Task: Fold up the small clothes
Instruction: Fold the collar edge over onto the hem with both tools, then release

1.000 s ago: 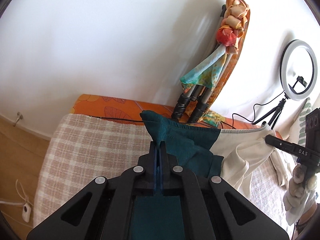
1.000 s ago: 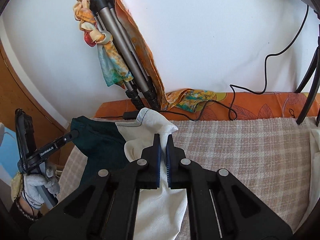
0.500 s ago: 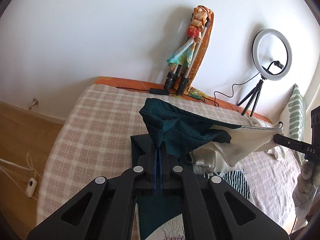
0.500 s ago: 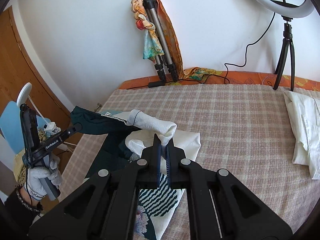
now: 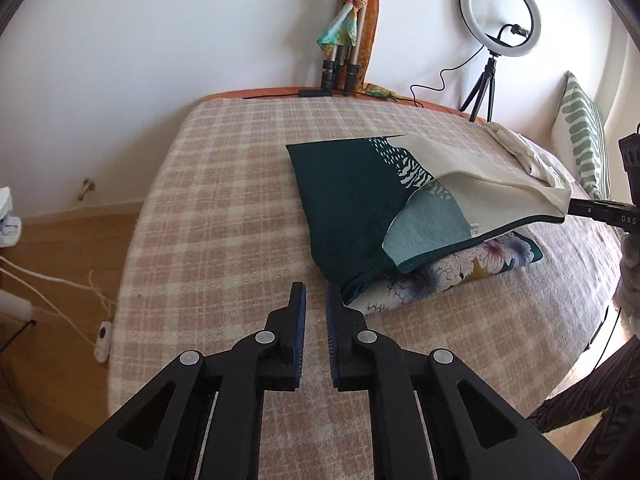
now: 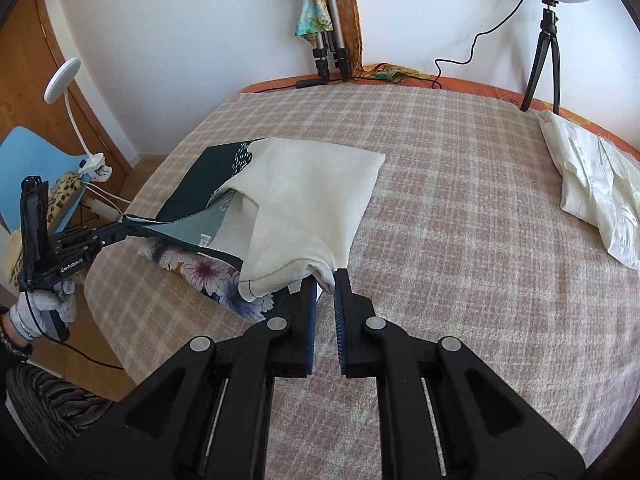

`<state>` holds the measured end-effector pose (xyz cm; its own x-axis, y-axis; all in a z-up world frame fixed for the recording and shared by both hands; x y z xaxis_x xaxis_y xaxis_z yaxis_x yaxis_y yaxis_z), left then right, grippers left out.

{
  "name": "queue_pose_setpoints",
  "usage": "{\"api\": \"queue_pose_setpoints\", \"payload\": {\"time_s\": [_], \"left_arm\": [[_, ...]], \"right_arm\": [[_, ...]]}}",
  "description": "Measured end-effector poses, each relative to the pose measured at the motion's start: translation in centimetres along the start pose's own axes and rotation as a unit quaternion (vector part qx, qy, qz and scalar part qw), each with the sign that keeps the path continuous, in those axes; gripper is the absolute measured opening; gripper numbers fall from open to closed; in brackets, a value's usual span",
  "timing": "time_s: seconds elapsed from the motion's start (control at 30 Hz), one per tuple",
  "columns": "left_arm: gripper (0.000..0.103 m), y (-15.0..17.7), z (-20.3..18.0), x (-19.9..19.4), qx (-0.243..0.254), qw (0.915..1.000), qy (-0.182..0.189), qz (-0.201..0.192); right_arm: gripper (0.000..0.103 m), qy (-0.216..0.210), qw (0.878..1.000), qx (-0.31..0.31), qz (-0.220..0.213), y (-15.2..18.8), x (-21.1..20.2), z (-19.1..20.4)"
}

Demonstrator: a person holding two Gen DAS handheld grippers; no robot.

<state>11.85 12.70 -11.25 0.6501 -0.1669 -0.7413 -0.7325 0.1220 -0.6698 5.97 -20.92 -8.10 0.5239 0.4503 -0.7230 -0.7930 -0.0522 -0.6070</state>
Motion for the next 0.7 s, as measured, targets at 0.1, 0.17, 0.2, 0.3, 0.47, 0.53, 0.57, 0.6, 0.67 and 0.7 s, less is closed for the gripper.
{"api": "queue_pose_setpoints", "payload": {"time_s": [0.1, 0.17, 0.2, 0.3, 0.47, 0.53, 0.57, 0.6, 0.67, 0.7], "left_arm": [[0.012, -0.2, 1.3, -1.1, -0.045, 0.9988, 0.017, 0.007], [0.033, -0.5, 2.1, -1.2, -0.086, 0.9958, 0.029, 0.013], [0.043, -0.7, 2.5, -1.0, -0.112, 0.9926, 0.04, 0.025], [0.053, -0.5, 3.0, 0.4, -0.205, 0.9723, 0.093, 0.062], [0.053, -0.1, 2.7, 2.9, -0.284, 0.9477, 0.108, 0.098], [0.053, 0.2, 2.6, 3.7, -0.304, 0.9407, 0.111, 0.103], [0.05, 0.4, 2.4, 4.0, -0.31, 0.9385, 0.111, 0.104], [0.05, 0.5, 2.2, 4.2, -0.309, 0.9392, 0.105, 0.108], [0.021, 0.3, 1.8, 4.5, -0.29, 0.9463, 0.094, 0.109], [0.01, 0.2, 1.5, 4.4, -0.281, 0.9492, 0.092, 0.107]], "right_arm": [[0.041, -0.01, 0.999, 0.044, -0.02, 0.8, -1.3, -1.2], [0.046, -0.015, 0.997, 0.078, -0.021, 1.2, -1.2, -2.4], [0.046, -0.022, 0.995, 0.099, -0.018, 1.3, -1.0, -3.0], [0.046, -0.051, 0.986, 0.156, -0.008, 1.6, 0.2, -4.8], [0.046, -0.087, 0.972, 0.217, 0.017, 2.2, 3.2, -6.5], [0.048, -0.108, 0.964, 0.241, 0.032, 2.5, 4.6, -7.1], [0.048, -0.113, 0.961, 0.249, 0.036, 2.7, 5.2, -7.3], [0.048, -0.118, 0.96, 0.25, 0.03, 2.8, 5.4, -7.3], [0.049, -0.124, 0.96, 0.251, 0.028, 2.5, 5.7, -7.2], [0.049, -0.133, 0.958, 0.253, 0.029, 2.4, 5.8, -7.2]]}}
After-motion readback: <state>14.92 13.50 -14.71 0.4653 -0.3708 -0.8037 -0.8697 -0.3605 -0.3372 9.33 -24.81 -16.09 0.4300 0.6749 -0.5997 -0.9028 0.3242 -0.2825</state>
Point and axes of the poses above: each gripper's, at about its wrist camera, not at the fingertips, and x roughly the way its jaws point, z to its left, y to its underside, the point moved 3 cm from there along x, roughly the way its jaws point, and after that the axes turned 7 degrees about -y, right-handed, at the moved point
